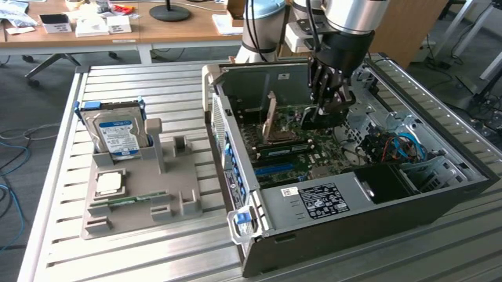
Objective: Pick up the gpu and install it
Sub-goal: 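Insert the gpu into the slot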
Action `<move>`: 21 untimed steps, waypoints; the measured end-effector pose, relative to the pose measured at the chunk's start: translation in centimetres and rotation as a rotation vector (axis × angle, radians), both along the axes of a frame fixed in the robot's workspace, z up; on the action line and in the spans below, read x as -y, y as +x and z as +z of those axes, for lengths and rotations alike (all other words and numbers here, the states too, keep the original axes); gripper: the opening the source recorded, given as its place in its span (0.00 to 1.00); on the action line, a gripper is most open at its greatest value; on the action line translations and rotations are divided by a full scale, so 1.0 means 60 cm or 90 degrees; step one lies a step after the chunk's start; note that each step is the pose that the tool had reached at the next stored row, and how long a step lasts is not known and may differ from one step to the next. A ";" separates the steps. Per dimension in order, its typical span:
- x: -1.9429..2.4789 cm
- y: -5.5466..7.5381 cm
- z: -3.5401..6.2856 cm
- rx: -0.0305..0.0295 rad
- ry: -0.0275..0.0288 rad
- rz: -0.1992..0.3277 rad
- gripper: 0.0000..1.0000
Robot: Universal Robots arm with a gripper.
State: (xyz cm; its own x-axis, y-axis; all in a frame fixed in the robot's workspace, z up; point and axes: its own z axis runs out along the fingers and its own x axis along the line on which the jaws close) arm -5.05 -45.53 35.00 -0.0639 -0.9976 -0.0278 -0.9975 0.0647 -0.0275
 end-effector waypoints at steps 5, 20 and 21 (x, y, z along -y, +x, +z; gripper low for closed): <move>0.0000 0.000 -0.014 -0.0006 0.0000 0.000 0.27; 0.0030 -0.006 -0.025 -0.0016 -0.0004 0.000 0.27; 0.0033 -0.007 -0.027 -0.0016 -0.0003 0.000 0.27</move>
